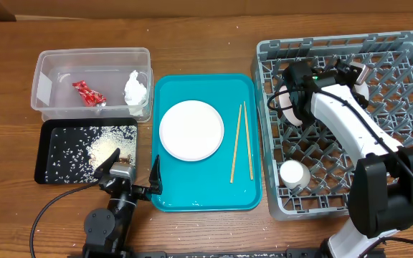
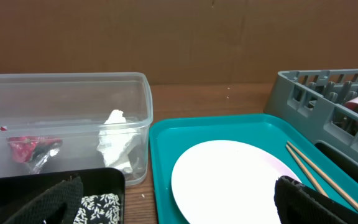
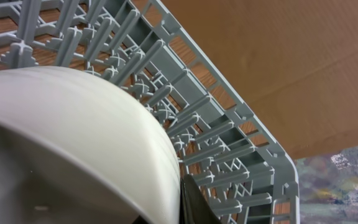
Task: Sort waste into correct bins and load items into the dishwasher
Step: 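Release the white bowl and move the right gripper to the white plate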
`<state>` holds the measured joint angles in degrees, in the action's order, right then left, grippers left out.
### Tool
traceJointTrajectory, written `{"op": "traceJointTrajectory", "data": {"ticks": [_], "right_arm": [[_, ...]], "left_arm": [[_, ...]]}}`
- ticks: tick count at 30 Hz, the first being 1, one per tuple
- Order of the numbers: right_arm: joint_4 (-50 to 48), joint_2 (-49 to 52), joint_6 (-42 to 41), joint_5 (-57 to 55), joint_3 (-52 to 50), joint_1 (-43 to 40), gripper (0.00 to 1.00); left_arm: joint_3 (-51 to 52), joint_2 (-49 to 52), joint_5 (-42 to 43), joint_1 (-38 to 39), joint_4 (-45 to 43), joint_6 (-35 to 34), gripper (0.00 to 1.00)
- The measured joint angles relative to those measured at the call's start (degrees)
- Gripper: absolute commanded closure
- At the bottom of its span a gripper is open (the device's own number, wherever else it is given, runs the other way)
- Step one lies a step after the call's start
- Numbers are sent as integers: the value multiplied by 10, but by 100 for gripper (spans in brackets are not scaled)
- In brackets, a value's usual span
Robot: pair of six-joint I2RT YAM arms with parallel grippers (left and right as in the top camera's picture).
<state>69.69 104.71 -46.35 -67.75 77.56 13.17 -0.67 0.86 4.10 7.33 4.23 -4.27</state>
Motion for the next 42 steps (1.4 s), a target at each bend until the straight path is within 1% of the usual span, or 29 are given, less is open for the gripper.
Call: {"op": "traceJointTrajectory", "data": {"ticks": [1,2,3,4,7,9,13,17,18,23,26,28,29,32,34,36,38,42], "right_arm": [[6,0,-1,1,0,0,88],[13,0,-3,5,0,1,78],[20,0,-5,14,0,2,72],[27,1,-3,26,-1,5,69],[45,2,-9,46,-1,16,68],[55,2,-21,59,-1,24,64],[70,3,-31,77,-1,31,62],[91,3,-36,91,7,36,57],[99,3,-36,94,12,38,55],[137,3,-41,121,65,56,36],[150,3,-33,150,103,75,32],[146,1,-16,178,124,91,31],[140,-1,-7,191,130,97,29],[104,-7,39,253,138,121,29],[67,-9,84,314,138,133,29],[14,-9,142,404,138,144,30],[-48,-9,199,523,138,151,32],[-146,-9,243,671,129,167,33]], "left_arm": [[0,0,0,0,0,0,0],[0,0,0,0,0,0,0],[0,0,0,0,0,0,0],[0,0,0,0,0,0,0],[0,0,0,0,0,0,0],[0,0,0,0,0,0,0],[0,0,0,0,0,0,0],[0,0,0,0,0,0,0],[0,0,0,0,0,0,0],[0,0,0,0,0,0,0],[0,0,0,0,0,0,0],[0,0,0,0,0,0,0],[0,0,0,0,0,0,0],[0,0,0,0,0,0,0],[0,0,0,0,0,0,0],[0,0,0,0,0,0,0],[0,0,0,0,0,0,0],[0,0,0,0,0,0,0]]}}
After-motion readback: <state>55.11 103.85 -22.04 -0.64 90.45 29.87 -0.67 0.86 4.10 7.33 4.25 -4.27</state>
